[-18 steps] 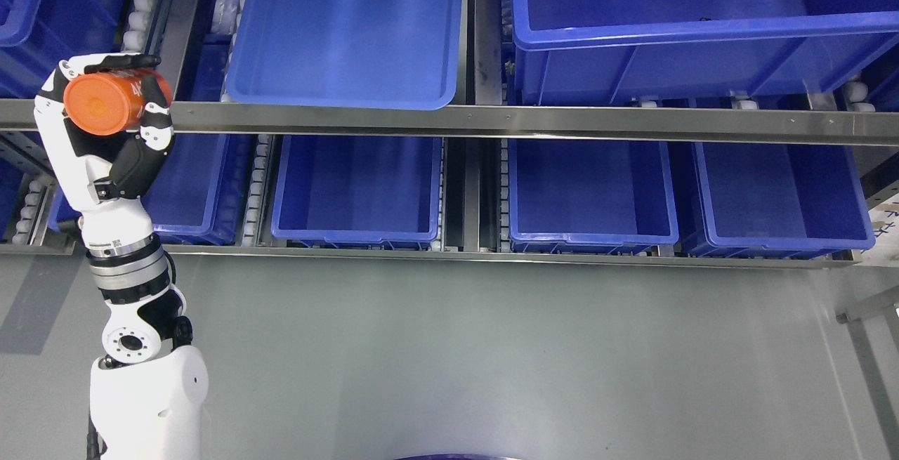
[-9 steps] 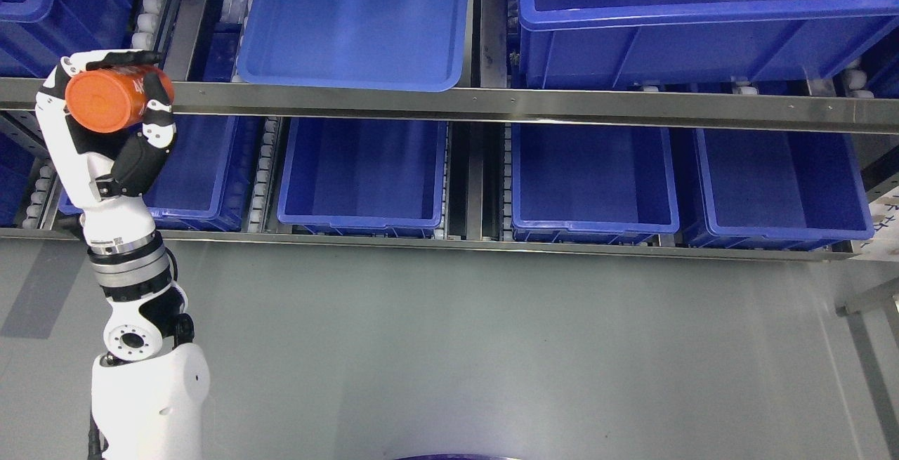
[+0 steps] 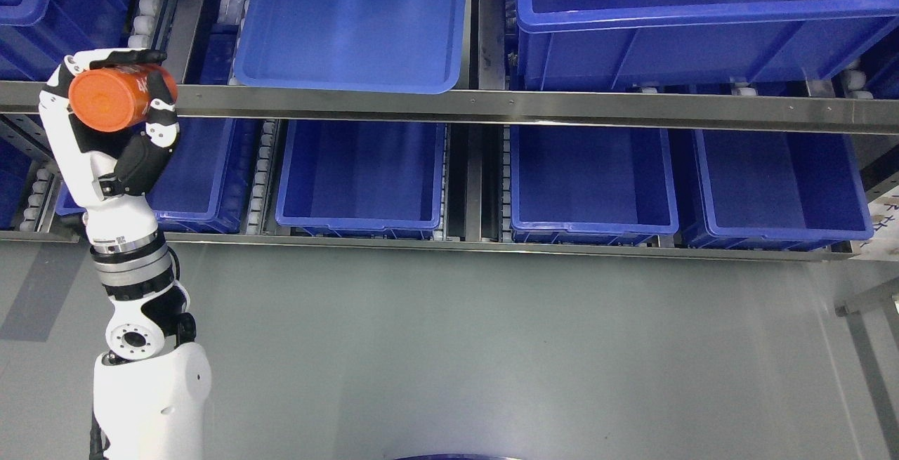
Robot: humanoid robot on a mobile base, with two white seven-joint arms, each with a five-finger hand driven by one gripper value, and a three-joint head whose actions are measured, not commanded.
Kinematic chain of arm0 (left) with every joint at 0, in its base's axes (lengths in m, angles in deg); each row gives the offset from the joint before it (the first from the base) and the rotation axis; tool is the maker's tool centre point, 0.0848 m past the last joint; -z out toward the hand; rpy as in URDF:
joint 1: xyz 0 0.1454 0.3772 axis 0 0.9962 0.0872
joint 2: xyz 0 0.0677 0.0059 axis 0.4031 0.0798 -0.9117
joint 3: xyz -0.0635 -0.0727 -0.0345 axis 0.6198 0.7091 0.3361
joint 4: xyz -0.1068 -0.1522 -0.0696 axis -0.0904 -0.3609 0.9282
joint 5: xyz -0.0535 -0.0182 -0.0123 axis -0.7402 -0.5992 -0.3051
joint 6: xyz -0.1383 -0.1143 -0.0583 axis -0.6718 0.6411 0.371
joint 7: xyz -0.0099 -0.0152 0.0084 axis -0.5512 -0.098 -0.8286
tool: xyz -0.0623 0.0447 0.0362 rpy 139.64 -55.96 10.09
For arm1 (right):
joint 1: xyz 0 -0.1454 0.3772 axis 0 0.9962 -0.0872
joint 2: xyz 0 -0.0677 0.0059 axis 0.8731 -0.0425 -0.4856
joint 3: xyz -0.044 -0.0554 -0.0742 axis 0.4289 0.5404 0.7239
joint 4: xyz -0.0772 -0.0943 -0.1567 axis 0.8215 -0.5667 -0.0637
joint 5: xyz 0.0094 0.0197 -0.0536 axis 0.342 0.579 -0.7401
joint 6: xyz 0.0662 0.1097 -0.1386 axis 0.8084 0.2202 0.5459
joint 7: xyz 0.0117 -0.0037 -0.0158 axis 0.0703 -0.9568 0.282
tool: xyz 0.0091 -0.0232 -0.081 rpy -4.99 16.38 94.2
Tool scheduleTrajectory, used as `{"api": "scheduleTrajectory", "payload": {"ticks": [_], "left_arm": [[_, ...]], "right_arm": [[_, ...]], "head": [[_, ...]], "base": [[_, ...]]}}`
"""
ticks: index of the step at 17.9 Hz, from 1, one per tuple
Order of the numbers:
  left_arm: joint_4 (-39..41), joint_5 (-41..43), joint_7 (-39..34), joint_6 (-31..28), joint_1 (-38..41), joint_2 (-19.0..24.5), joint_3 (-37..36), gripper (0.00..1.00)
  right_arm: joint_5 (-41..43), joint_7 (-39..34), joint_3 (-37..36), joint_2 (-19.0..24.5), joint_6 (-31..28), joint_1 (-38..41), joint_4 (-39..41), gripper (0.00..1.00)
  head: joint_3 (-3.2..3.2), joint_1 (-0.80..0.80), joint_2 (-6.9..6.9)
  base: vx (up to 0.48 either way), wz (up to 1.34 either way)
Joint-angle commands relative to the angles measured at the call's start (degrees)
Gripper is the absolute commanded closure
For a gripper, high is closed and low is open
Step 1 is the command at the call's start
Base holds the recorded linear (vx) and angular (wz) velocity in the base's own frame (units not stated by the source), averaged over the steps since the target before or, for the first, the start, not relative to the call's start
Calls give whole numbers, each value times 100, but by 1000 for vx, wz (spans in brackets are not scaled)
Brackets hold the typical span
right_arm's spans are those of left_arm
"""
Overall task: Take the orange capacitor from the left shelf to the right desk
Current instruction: 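Hold the orange cylinder raised in the left hand while backing away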
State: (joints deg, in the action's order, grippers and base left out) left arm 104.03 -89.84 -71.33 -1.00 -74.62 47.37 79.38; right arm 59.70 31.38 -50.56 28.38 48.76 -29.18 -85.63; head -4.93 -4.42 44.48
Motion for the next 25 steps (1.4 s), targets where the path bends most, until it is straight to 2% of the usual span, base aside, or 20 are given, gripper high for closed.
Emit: {"api": "scheduleTrajectory", "payload": {"ticks": [1, 16, 25], "left_arm": [[6, 0, 1, -2, -4, 99, -49, 99], [173, 0, 88, -2, -22, 99, -93, 99], [261, 0, 97, -2, -4, 99, -602, 98]], "right_arm": [[-18, -2, -70, -100, 27, 114, 100, 0], [-18, -2, -70, -100, 18, 114, 100, 0], [-18, -2, -70, -100, 27, 114, 100, 0]], "head": [[0, 0, 0], [0, 0, 0], [0, 0, 0]], "base": [[0, 0], [2, -43], [-2, -151]]}}
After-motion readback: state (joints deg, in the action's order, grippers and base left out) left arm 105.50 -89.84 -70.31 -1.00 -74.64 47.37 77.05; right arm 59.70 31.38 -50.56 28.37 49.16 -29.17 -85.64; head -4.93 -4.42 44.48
